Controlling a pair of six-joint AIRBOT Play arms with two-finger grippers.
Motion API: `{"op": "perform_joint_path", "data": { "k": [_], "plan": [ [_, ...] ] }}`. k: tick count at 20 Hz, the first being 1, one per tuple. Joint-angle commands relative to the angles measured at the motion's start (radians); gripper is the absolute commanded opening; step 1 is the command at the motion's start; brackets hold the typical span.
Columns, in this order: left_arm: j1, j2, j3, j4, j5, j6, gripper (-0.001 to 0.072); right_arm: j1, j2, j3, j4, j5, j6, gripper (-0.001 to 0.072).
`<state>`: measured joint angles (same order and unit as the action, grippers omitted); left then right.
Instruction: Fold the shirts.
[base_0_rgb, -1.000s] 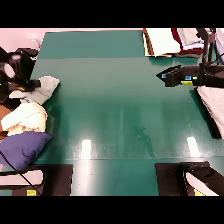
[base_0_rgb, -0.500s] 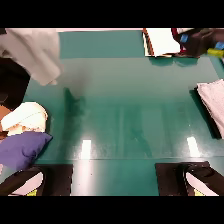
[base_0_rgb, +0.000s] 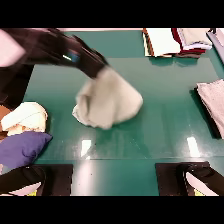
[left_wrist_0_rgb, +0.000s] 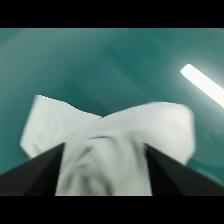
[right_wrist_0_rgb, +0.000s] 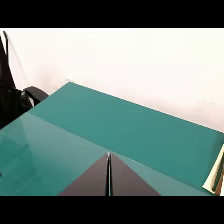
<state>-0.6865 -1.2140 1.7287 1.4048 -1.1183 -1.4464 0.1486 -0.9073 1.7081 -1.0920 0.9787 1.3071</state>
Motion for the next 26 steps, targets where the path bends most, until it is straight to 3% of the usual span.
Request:
{"op": "perform_joint_path", "data": {
  "k": [1, 3, 6, 11, 14, 17, 23, 26],
  "plan": [
    [-0.086, -0.1, -0.003, 0.003, 0.049, 0.009, 0.0611, -0.003, -0.001, 0.019, -0.009, 0.048, 0.014, 0.0014],
    [0.017, -0.098, -0.003, 0.044, 0.014, -0.026, 0.0611, -0.003, -0.001, 0.019, -0.009, 0.075, 0.018, 0.0014],
    [0.285, -0.098, -0.033, 0.035, -0.061, -0.081, 0.0611, -0.003, -0.001, 0.019, -0.009, 0.099, 0.02, 0.0014],
    [0.617, -0.105, -0.336, -0.181, -0.002, -0.063, 0.0611, -0.002, -0.019, 0.017, -0.002, 0.11, 0.021, 0.0014],
    [0.673, -0.106, -0.547, -0.291, 0.085, 0.014, 0.0611, -0.002, -0.05, 0.017, 0.001, 0.137, 0.045, 0.0014],
    [0.67, -0.117, -0.666, -0.299, 0.146, 0.015, 0.0611, -0.001, -0.082, 0.017, 0.001, 0.166, 0.058, 0.0015],
    [0.669, -0.229, -0.678, -0.502, 0.127, 0.122, 0.061, 0.06, -0.118, 0.017, -0.001, 0.157, 0.058, 0.0014],
    [0.669, -0.275, -0.678, -0.515, 0.111, 0.121, 0.0611, 0.072, -0.121, 0.017, 0.001, 0.151, 0.058, 0.0014]
  ]
}}
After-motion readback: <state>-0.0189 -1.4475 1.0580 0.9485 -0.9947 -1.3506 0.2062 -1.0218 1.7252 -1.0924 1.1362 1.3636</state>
